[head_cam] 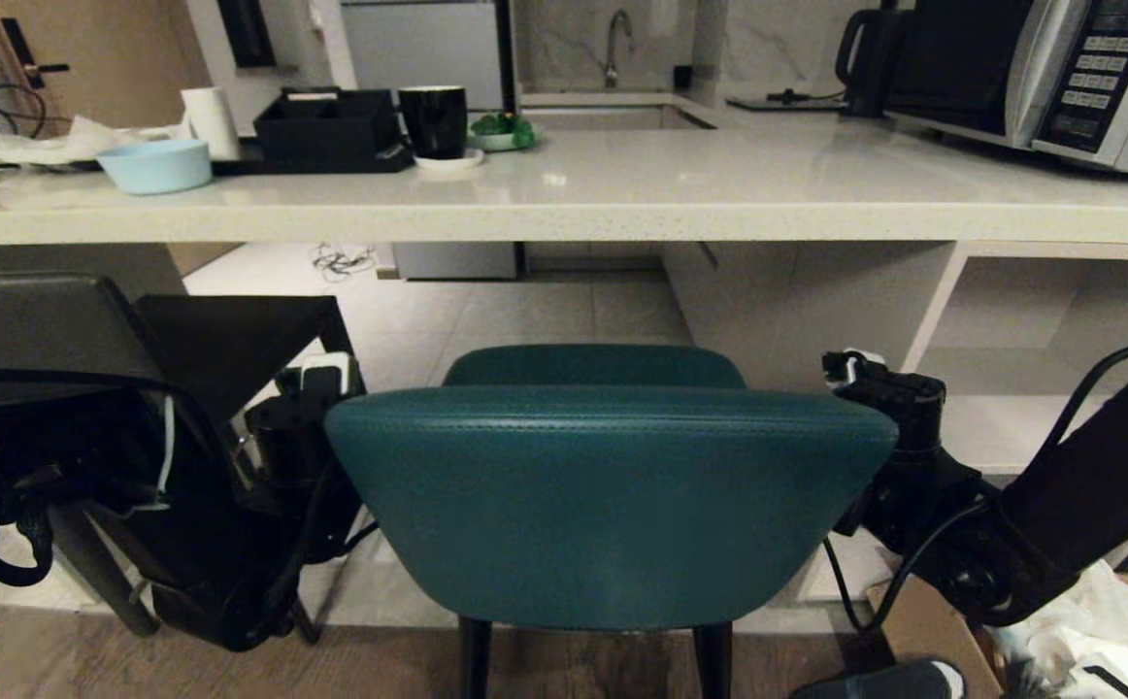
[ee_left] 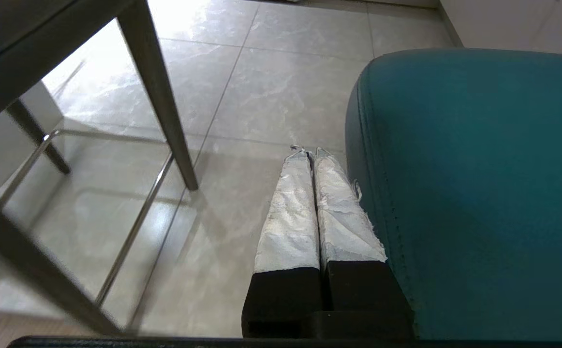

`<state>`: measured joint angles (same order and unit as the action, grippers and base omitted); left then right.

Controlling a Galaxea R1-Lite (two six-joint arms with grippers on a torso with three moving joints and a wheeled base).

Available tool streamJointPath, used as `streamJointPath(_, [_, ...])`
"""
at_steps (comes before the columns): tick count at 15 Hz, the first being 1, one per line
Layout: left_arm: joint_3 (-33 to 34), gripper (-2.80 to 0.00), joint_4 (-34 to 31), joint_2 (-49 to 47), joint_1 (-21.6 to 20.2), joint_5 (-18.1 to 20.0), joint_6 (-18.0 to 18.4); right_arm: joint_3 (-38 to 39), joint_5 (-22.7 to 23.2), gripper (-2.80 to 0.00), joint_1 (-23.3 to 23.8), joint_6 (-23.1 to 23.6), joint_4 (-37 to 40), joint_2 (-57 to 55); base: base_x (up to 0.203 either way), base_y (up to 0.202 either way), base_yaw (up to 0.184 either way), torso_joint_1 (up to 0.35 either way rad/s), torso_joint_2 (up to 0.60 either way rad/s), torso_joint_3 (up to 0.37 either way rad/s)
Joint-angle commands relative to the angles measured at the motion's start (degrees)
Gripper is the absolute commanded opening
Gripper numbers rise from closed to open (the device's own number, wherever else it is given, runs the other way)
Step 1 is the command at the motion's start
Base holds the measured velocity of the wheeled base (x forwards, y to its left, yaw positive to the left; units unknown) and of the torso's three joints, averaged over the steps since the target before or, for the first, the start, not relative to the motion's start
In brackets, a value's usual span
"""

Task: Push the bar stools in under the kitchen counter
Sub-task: Pull the blue chair out from under the dining table

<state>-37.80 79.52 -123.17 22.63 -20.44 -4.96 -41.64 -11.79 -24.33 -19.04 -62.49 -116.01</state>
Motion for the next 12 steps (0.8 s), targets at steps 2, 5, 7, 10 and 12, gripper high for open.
streamJointPath(2, [0.09,-2.8,0.64,0.21,3.3,-0.12,-0.05,0.67,-0.14,-2.8,-4.41,-0.2,-0.44,0.52,-0.196,0.0,0.0,0.002,0.01,0.005])
streamJointPath(5, [0.01,-2.8,0.64,0.04,3.3,-0.21,-0.05,1.78,-0.18,-2.8,-4.5,-0.21,-0.62,0.73,-0.195,0.0,-0.001,0.003,0.0,0.004])
streamJointPath(7, [-0.08,-2.8,0.55,-0.14,3.3,-0.21,-0.05,2.27,-0.16,-2.8,-4.5,-0.21,-0.62,1.22,-0.192,0.0,0.0,0.007,0.0,0.002])
streamJointPath(10, [-0.08,-2.8,0.64,-0.31,3.3,-0.26,-0.01,2.27,-0.16,-2.8,-4.5,-0.25,-0.62,1.22,-0.194,0.0,-0.003,0.0,0.01,0.003])
streamJointPath(12, [-0.08,-2.8,0.61,-0.4,3.25,-0.21,0.04,2.27,-0.16,-2.8,-4.5,-0.21,-0.62,1.22,-0.154,0.0,-0.002,-0.005,0.0,0.005])
